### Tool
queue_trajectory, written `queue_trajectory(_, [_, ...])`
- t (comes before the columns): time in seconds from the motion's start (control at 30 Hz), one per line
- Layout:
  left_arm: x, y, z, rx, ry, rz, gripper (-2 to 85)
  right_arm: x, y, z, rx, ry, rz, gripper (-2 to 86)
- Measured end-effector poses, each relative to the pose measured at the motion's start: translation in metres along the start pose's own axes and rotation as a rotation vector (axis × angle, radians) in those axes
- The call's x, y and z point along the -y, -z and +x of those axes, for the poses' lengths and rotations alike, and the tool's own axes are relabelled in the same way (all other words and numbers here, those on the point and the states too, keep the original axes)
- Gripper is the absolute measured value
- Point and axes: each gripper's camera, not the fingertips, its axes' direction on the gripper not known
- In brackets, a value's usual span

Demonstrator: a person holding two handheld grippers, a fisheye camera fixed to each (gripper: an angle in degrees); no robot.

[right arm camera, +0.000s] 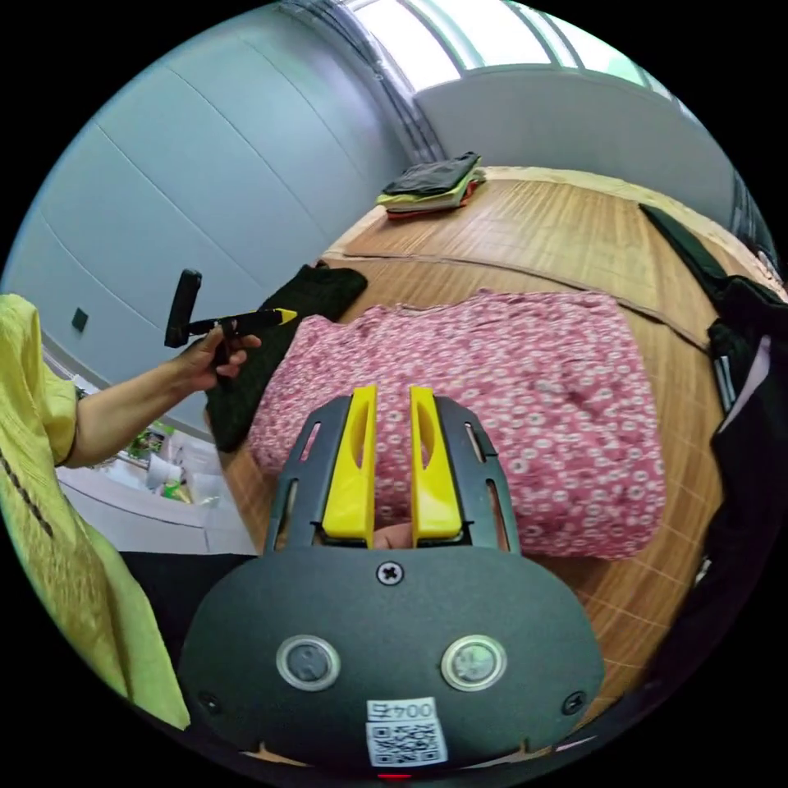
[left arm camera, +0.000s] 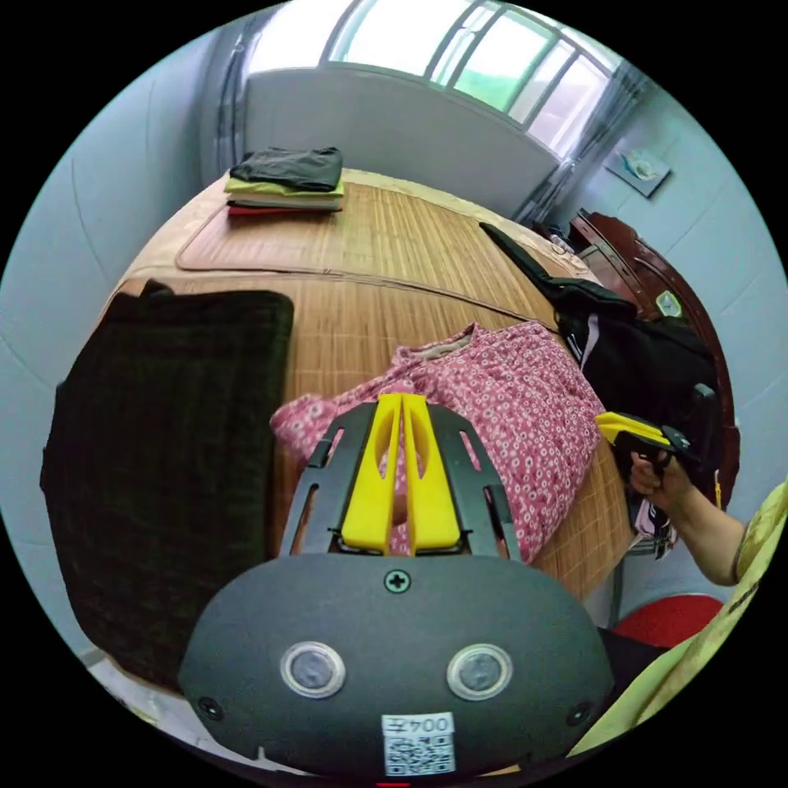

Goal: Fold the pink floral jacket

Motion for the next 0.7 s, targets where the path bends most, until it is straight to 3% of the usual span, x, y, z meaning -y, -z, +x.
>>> queue_trajectory(0.1, [-0.073,0.008,-0.013,-0.01,0.11,0.019,1.2,0.0,-0.045,-0.037,0.064,0.02,-0.074,8.1])
queue_trajectory(0.23, [-0.165,0.004,0.004,0.085,0.175,0.048,2.1,0.041,-0.106,-0.087,0.015,0.156,-0.124,7.7])
queue_trajectory(0.33, [-0.207,-0.004,0.006,0.044,0.229,0.07,4.4,0.083,-0.15,-0.114,0.005,0.243,-0.192,8.0])
queue_trajectory(0.53, [-0.229,-0.027,-0.011,-0.067,0.312,0.124,10.2,0.095,-0.183,-0.127,-0.152,0.23,-0.323,7.9])
queue_trajectory(0.7, [-0.172,-0.045,-0.031,-0.056,0.353,0.176,8.6,0.036,-0.129,-0.091,-0.371,0.012,-0.214,4.6])
